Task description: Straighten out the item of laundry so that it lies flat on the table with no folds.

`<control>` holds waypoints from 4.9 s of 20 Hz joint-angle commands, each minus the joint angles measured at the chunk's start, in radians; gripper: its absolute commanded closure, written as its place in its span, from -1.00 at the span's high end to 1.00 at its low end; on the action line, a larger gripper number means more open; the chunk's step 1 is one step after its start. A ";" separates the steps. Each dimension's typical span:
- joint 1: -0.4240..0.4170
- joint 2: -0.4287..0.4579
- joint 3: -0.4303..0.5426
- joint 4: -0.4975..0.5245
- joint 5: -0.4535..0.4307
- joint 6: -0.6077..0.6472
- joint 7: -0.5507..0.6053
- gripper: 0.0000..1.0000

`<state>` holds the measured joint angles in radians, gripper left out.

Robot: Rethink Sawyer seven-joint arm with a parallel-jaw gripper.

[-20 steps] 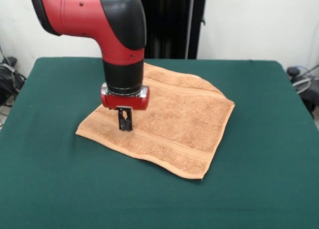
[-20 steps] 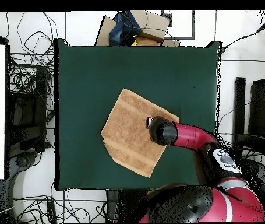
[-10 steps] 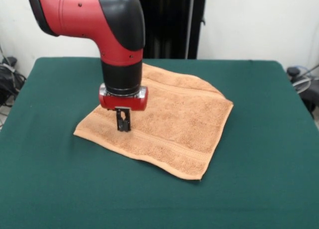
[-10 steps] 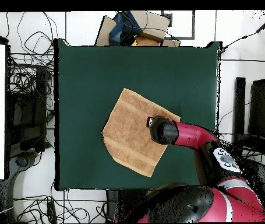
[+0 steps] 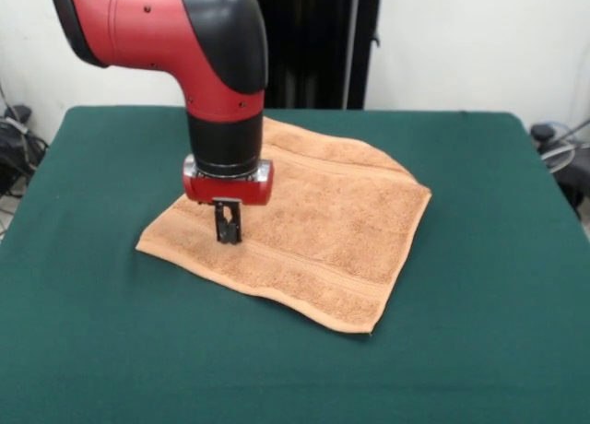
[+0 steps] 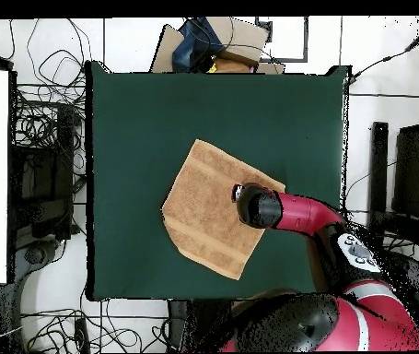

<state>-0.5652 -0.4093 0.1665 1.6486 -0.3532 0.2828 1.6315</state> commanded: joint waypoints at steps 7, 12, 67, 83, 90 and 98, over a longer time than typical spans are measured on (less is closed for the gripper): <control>-0.124 0.096 0.109 -0.176 -0.116 0.043 -0.127 -1.00; -0.169 0.105 0.146 -0.211 -0.134 0.096 -0.164 -1.00; -0.274 0.081 0.265 -0.181 -0.275 0.153 -0.094 -1.00; -0.365 0.165 0.373 -0.310 -0.291 0.282 -0.300 -1.00; -0.386 0.169 0.400 -0.329 -0.328 0.304 -0.308 -1.00; -0.415 0.186 0.440 -0.366 -0.351 0.341 -0.338 -1.00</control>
<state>-0.9416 -0.2941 0.5891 1.4916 -0.5323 0.7283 1.6129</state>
